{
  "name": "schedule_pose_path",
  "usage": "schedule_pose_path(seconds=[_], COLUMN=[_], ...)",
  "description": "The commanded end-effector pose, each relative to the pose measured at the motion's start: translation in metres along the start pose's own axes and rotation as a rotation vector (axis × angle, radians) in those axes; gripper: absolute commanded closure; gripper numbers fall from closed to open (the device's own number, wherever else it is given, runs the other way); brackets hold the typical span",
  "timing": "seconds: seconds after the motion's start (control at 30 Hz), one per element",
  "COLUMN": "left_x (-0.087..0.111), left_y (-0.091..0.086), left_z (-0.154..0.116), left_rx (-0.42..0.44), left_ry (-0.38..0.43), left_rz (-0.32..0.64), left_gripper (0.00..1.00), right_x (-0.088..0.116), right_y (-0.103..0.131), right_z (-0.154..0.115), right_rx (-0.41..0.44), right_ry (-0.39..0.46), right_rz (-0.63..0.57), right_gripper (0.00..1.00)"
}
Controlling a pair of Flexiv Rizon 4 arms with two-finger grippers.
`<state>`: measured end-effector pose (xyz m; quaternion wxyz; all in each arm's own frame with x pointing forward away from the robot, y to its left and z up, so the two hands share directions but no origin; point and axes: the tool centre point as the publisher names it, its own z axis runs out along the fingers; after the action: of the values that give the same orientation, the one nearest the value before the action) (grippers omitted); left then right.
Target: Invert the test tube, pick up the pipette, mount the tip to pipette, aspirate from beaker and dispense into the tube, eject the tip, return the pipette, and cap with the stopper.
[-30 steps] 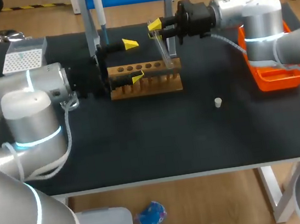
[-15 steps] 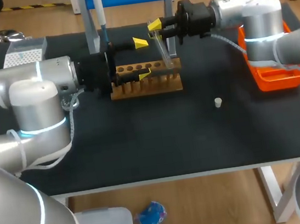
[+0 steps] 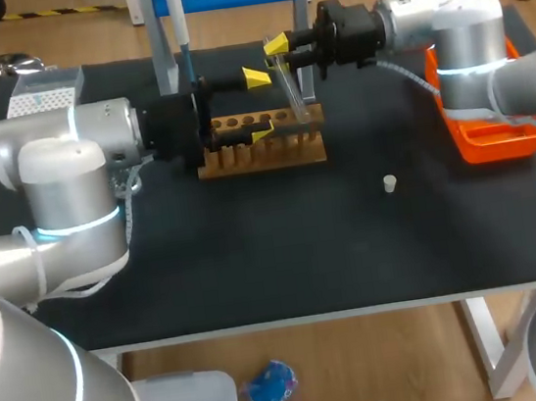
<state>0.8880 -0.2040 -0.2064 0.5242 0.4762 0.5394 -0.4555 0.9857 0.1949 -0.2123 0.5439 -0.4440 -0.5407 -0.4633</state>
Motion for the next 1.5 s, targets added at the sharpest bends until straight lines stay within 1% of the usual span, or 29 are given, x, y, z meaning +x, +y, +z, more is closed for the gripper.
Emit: schedule_pose_path(seconds=[0.03, 0.1, 0.3, 0.33, 0.37, 0.4, 0.43, 0.67, 0.97, 1.03, 1.07, 1.1, 1.13, 1.17, 1.2, 1.27, 1.3, 1.33, 1.37, 1.4, 1.43, 1.5], left_x=[0.004, 0.006, 0.004, 0.003, 0.001, 0.001, 0.0, -0.003, -0.002, 0.0, 0.001, 0.002, 0.002, 0.003, 0.002, 0.002, 0.002, 0.003, 0.003, 0.003, 0.003, 0.003], left_y=[0.004, 0.006, 0.012, 0.012, 0.013, 0.013, 0.013, 0.013, 0.013, 0.013, 0.013, 0.013, 0.013, 0.013, 0.013, 0.012, 0.011, 0.011, 0.011, 0.011, 0.01, 0.011], left_z=[0.024, 0.03, 0.039, 0.04, 0.042, 0.043, 0.045, 0.054, 0.056, 0.056, 0.056, 0.055, 0.056, 0.056, 0.055, 0.055, 0.055, 0.056, 0.056, 0.056, 0.056, 0.056], left_rx=[0.041, 0.059, 0.065, 0.068, 0.069, 0.075, 0.077, 0.097, 0.099, 0.092, 0.091, 0.088, 0.092, 0.093, 0.091, 0.093, 0.095, 0.095, 0.097, 0.096, 0.096, 0.099], left_ry=[0.008, -0.004, -0.006, -0.005, -0.004, 0.001, 0.002, 0.015, 0.013, 0.014, 0.015, 0.019, 0.003, -0.009, -0.007, -0.006, -0.001, 0.006, 0.008, 0.009, 0.009, 0.009], left_rz=[0.038, 0.043, 0.054, 0.058, 0.059, 0.063, 0.066, 0.08, 0.077, 0.068, 0.063, 0.05, 0.045, 0.047, 0.048, 0.053, 0.053, 0.055, 0.056, 0.056, 0.056, 0.057], left_gripper=[0.0, 0.0, 0.0, 0.02, 0.09, 0.02, 0.0, 0.0, 0.0, 0.02, 0.09, 0.13, 0.13, 0.31, 0.52, 0.57, 0.64, 0.65, 0.71, 0.89, 1.0, 1.0], right_x=[0.001, 0.001, 0.001, 0.001, 0.001, 0.001, 0.001, 0.001, 0.001, 0.001, 0.001, 0.001, 0.001, 0.001, 0.001, 0.001, 0.001, 0.001, 0.001, 0.001, 0.001, 0.001], right_y=[-0.001, -0.001, -0.001, -0.001, -0.001, -0.001, -0.001, -0.001, -0.001, -0.001, -0.001, -0.001, -0.001, -0.001, -0.001, -0.001, -0.001, -0.001, -0.001, -0.001, -0.001, -0.001], right_z=[-0.001, -0.001, -0.001, -0.001, -0.001, -0.001, -0.001, -0.001, -0.001, -0.001, -0.001, -0.001, -0.001, -0.001, -0.001, -0.001, -0.001, -0.001, -0.001, -0.001, -0.001, -0.001], right_rx=[-0.001, -0.001, -0.001, -0.001, -0.001, -0.001, -0.001, -0.001, -0.001, -0.001, -0.001, -0.001, -0.001, -0.001, -0.001, -0.001, -0.001, -0.001, -0.001, -0.001, -0.001, -0.001], right_ry=[-0.005, -0.005, -0.005, -0.005, -0.005, -0.005, -0.005, -0.005, -0.005, -0.005, -0.005, -0.005, -0.005, -0.005, -0.005, -0.005, -0.005, -0.005, -0.005, -0.005, -0.005, -0.005], right_rz=[-0.001, -0.001, -0.001, -0.001, -0.001, -0.001, -0.001, -0.001, -0.001, -0.001, -0.001, -0.001, -0.001, -0.001, -0.001, -0.001, -0.001, -0.001, -0.001, -0.001, -0.001, -0.001], right_gripper=[1.0, 1.0, 1.0, 1.0, 1.0, 1.0, 1.0, 1.0, 1.0, 1.0, 1.0, 1.0, 1.0, 1.0, 1.0, 1.0, 1.0, 1.0, 1.0, 1.0, 1.0, 1.0])
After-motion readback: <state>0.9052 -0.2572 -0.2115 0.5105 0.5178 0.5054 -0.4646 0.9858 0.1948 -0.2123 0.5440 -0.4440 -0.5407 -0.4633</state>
